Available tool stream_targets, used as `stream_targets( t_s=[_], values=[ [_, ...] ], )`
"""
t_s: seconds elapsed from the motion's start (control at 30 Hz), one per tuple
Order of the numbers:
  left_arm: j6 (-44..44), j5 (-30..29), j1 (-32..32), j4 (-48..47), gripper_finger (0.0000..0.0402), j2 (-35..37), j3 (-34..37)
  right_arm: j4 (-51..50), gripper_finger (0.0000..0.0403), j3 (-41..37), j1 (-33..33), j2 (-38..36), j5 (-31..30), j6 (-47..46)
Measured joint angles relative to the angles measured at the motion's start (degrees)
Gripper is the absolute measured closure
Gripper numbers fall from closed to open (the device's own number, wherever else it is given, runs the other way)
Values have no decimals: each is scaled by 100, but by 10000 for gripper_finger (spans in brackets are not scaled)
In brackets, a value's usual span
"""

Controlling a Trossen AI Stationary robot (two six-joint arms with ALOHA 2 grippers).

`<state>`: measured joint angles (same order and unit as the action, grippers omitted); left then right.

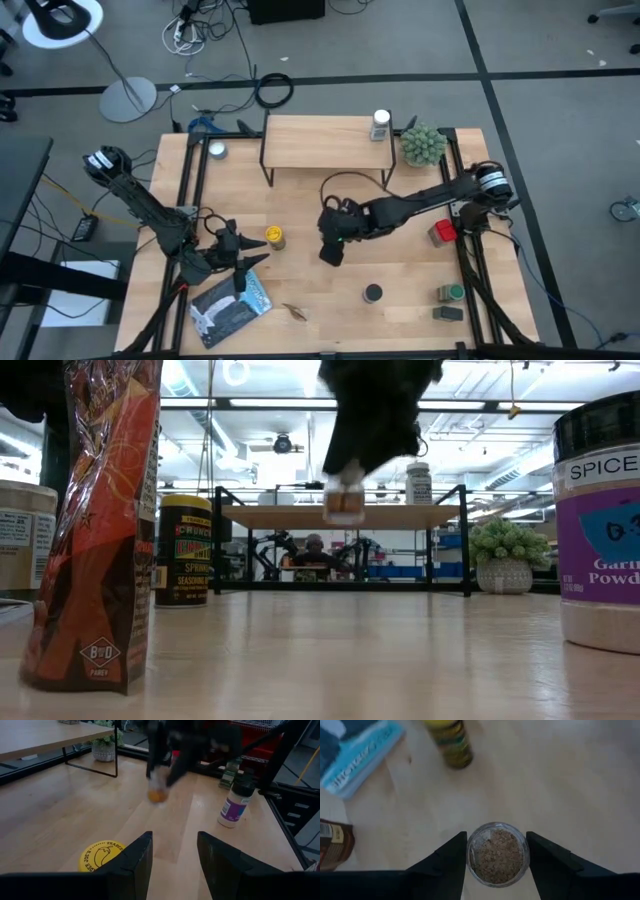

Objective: Shelf spices
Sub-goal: Put the transparent seasoning bottle on the shelf aligned with the other white seasoning bottle

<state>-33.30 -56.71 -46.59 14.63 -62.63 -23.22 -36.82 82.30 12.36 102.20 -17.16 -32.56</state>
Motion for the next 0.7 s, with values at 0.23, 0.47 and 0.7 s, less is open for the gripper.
stream_targets(
  t_s=[0.23, 0.47, 0.7],
  values=[
    [2, 0, 0, 8, 241, -2, 0, -561, 215, 3, -162, -970, -513, -36],
    [2, 0, 0, 28, 241, -2, 0, -1012, 215, 4, -879, -1723, -719, -452],
    [2, 0, 0, 22, 241, -2, 0, -1279, 215, 2, -1933, -1956, -436, -666]
  ],
)
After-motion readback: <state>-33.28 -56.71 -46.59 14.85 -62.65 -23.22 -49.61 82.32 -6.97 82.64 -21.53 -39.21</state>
